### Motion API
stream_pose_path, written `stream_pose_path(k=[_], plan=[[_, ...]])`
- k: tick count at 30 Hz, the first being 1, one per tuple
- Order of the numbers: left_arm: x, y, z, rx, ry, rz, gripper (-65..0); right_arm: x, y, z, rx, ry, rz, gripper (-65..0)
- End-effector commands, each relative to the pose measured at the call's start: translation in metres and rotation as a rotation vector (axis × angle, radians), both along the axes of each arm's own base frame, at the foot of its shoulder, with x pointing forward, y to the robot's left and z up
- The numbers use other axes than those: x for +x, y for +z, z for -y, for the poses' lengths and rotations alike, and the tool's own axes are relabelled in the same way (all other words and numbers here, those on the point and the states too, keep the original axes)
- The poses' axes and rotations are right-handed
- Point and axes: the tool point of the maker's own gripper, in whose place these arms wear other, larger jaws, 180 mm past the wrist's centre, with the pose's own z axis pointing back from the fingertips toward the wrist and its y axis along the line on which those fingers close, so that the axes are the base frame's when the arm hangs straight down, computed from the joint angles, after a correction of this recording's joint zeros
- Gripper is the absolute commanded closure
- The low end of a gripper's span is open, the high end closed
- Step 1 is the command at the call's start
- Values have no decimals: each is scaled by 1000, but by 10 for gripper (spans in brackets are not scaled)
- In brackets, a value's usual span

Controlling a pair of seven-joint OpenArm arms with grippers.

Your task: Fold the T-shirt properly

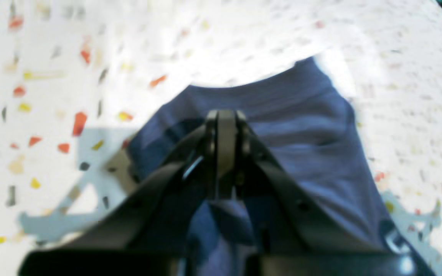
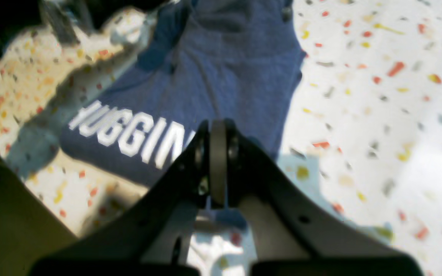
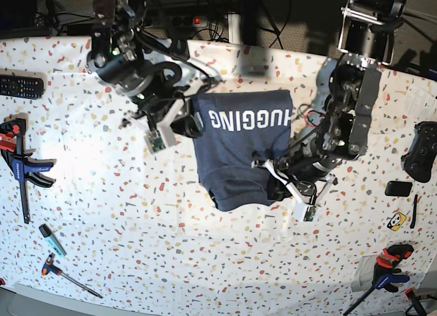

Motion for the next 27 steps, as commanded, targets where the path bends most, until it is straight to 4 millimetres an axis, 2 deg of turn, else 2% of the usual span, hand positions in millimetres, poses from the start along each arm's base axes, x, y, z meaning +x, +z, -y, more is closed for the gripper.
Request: stream_pose_path(k=[1,7,13,20,24,27], plan=[[3,18,-3,18,-7,52,0,1,15,1,23,-1,50,0],[-43,22,-17,118,-53,61,0,-19,9,44,-42,-111,3,0],[-101,7,-30,182,-105,4,0,-52,4,79,-113,-182,-67,0],[-165,-5,-38,237,-119,-72,0,-111,-4,100,-106,-236,-212,0],[-202,-23,-40,243,-126,-151,0,-152,-16,109,-114,-259,-314,0],[-227,-34,-49,243,-103,-210,0,-181,-23,110,-122,-261,-380,0]])
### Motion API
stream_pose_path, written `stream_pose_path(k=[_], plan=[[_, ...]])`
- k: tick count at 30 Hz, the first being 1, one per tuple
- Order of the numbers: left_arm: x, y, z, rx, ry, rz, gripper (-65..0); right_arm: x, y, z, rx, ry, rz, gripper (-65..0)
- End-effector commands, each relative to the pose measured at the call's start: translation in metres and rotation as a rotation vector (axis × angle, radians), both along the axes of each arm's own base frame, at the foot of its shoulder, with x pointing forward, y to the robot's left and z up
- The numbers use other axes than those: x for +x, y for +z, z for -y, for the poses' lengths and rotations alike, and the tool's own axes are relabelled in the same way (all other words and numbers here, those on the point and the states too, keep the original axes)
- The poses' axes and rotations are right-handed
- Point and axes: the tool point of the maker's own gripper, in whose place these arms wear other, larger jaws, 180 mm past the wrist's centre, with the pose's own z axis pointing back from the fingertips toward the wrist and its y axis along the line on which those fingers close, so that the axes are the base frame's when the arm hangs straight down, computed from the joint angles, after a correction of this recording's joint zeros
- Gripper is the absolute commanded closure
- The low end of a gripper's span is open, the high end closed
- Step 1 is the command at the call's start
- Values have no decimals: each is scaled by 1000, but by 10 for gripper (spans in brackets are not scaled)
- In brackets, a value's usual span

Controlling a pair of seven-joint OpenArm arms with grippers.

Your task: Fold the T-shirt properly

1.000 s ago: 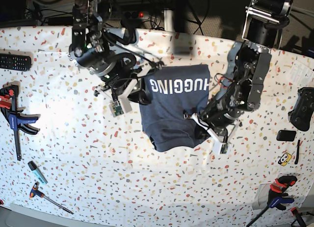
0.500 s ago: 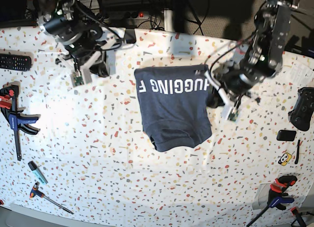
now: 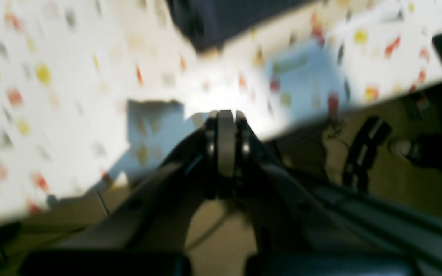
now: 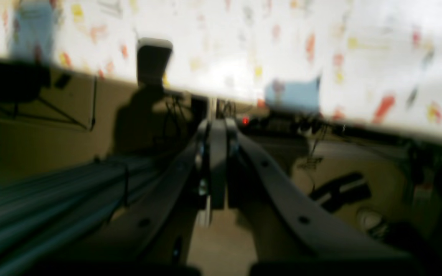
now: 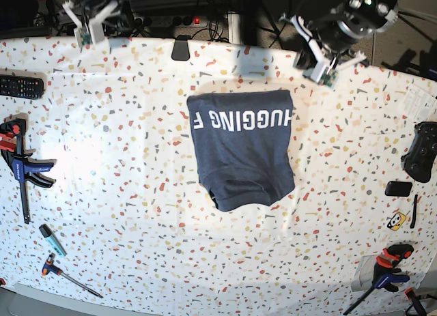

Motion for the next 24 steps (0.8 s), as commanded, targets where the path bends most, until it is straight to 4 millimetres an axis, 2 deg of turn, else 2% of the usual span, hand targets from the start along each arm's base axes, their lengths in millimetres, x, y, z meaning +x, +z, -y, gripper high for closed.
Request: stream_pose_path(k=[1,4,8,12,14,16,19,24], plan=[[0,7,-6,0,16,30,0,-4,7,-3,10,13,16,0],[-13,1,-34,84,57,34,0,-24,2,-3,9,13,-41,0],[-23,3,-78,163,142,39,0,-36,-4,2,-26,22,-91,0],[-36,-3,-118,232,220,23,0,-51,-24,8,-29,3,-156,0],[-48,-20,-136,260,255,-27,0,-65,-40,11,-11,-20,-212,0],[-67,-45,-151,280,282,-101,0,-80,-61,18,2,-43,-279,0],[-99,-81,-166,273,286,-187,0,-104,-94,31,17,-77,-387,0],[-148,-128,-186,244,366,-280,0,-135,-146,60,34,-140,-548,0]])
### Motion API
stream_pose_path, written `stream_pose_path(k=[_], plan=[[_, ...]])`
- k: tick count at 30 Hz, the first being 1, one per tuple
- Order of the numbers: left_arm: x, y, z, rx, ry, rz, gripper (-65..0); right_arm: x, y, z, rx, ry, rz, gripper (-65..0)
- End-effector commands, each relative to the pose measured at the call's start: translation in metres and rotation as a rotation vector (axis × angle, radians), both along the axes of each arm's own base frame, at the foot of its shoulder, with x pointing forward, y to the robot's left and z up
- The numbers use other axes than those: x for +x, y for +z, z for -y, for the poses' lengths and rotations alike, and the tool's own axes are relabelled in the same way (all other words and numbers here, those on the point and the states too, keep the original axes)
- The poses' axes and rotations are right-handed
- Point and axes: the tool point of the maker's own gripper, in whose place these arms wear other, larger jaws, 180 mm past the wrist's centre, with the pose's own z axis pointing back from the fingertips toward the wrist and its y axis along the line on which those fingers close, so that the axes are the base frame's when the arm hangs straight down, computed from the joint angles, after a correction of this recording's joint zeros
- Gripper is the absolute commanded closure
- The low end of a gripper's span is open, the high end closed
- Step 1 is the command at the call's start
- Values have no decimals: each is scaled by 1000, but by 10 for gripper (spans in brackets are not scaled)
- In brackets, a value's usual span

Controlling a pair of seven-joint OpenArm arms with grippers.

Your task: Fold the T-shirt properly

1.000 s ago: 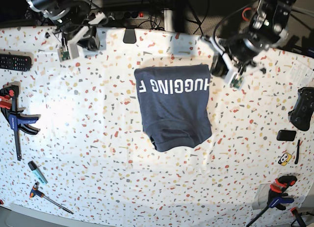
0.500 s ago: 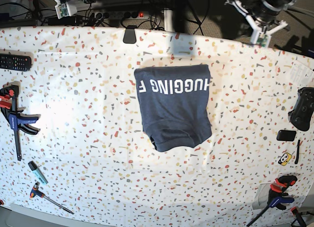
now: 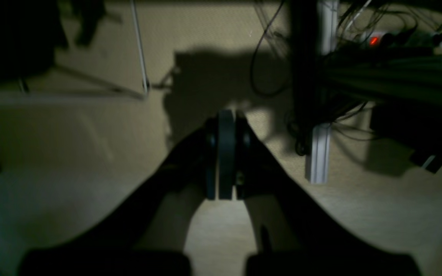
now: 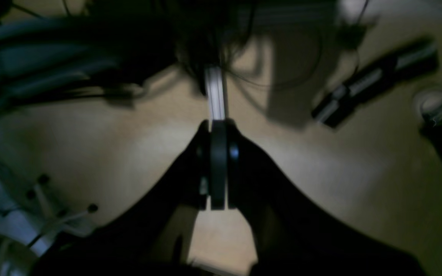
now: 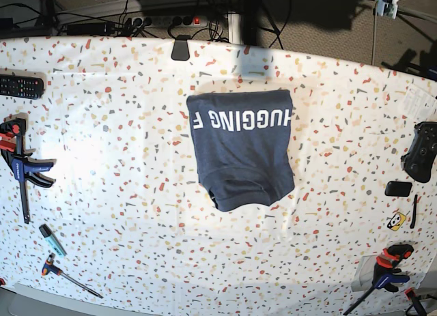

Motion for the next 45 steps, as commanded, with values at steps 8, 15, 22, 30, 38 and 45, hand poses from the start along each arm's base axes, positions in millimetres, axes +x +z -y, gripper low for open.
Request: stream_pose_path(k=[8,15,22,30,38,45], plan=[[-63,-59,-10,-30,168,-147,0,-9,-53,34,12,-137,-89,0],[-78,-92,18,-99,270,-210,0,-4,-82,38,7,-157,-129,0],[-72,-108,61,-147,229,-243,0,15,-93,28,33,-156,-113,0],[-57,-112,94,-202,244,-206,0,28,-106,-1,5,27,-88,0],[-55,-113,97,-206,246,-202,0,22,-115,-18,-45,138,-104,0],[-58,-114,94,-188,254,-207,0,25,-115,-20,-48,138,-89,0]])
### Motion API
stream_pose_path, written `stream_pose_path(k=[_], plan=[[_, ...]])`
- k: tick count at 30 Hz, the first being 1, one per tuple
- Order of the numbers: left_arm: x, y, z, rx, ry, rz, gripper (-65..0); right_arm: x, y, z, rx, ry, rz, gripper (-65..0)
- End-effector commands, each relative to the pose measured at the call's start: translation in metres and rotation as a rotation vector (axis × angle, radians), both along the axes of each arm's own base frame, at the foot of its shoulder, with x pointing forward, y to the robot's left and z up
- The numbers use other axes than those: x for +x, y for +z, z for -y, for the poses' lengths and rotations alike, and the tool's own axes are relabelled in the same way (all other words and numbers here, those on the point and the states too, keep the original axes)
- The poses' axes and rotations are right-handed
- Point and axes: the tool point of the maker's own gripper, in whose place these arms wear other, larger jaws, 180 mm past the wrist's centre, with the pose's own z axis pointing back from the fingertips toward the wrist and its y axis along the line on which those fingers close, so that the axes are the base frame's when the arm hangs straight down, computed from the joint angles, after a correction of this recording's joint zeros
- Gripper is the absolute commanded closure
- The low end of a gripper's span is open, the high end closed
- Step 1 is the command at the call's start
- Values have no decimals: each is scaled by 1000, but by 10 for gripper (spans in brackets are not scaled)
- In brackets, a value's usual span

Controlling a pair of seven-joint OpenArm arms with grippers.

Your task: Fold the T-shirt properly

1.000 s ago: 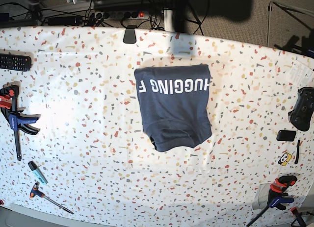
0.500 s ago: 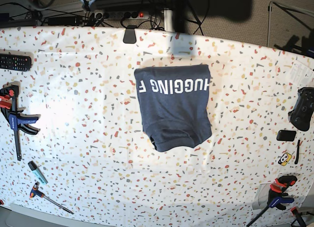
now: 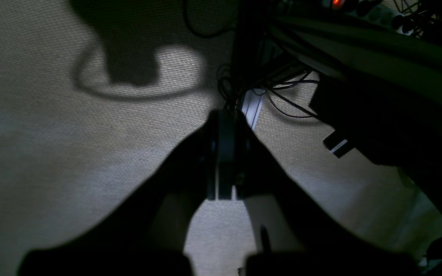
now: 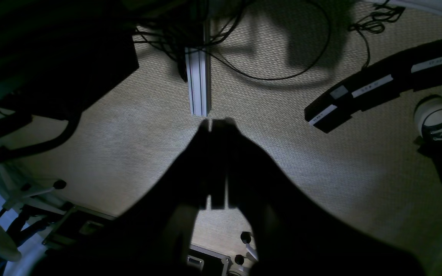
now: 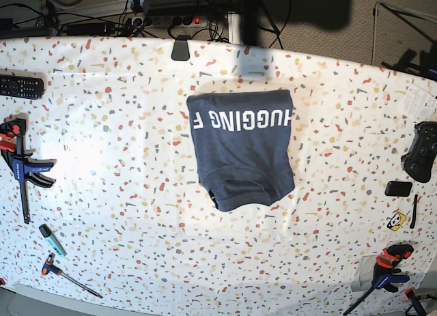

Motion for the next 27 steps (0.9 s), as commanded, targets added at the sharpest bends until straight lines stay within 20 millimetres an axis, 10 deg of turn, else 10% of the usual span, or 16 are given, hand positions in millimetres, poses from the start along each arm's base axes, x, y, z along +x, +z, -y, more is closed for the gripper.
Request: stream_pose_path(k=[1,27], plan=[[-5,1,-3,8,4,-2,0,1,1,6,-12,-1,7,0],[-4,1,-5,16,7,6,0,1,1,7,-14,2,-2,0]])
